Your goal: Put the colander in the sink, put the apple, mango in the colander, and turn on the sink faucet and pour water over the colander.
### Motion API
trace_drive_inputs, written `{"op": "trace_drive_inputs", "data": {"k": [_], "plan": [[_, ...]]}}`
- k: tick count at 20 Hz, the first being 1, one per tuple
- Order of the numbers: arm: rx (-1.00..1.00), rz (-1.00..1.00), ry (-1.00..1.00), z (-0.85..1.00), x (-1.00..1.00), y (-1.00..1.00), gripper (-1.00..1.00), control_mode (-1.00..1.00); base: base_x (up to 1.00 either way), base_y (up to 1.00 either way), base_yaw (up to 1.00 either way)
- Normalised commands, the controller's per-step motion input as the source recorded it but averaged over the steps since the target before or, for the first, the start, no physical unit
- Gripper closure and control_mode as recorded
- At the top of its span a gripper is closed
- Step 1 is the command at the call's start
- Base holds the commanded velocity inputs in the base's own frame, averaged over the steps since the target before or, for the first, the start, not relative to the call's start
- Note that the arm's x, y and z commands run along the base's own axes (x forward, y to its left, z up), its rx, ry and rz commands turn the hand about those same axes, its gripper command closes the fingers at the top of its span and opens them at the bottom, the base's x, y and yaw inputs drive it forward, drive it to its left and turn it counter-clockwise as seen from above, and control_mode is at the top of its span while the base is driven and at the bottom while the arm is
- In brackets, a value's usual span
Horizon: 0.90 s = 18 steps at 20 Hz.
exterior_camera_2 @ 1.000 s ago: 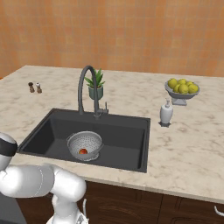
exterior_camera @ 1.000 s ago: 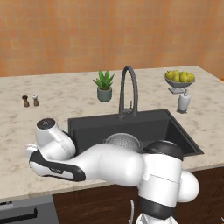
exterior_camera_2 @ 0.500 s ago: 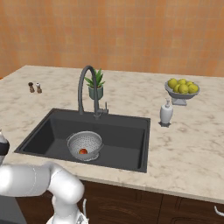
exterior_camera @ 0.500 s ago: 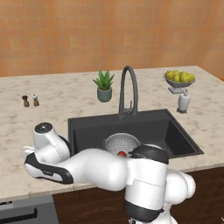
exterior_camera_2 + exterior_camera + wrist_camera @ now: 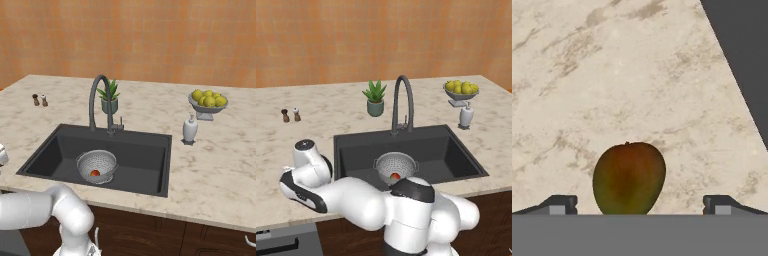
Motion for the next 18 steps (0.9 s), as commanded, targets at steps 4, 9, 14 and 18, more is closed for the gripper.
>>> {"op": "trace_drive_inputs", "data": {"k": [4, 9, 14, 18], "plan": [[0.0, 0.01, 0.04, -0.31, 0.02, 0.08, -1.0, -1.0, 0.0, 0.0, 0.0], [0.0, 0.01, 0.02, -0.25, 0.06, 0.03, -1.0, -1.0, 0.0, 0.0, 0.0], [0.0, 0.01, 0.0, -0.25, 0.13, 0.06, 1.0, -1.0, 0.0, 0.0, 0.0], [0.0, 0.0, 0.0, -0.04, 0.13, 0.01, 1.0, -1.0, 0.0, 0.0, 0.0]]}}
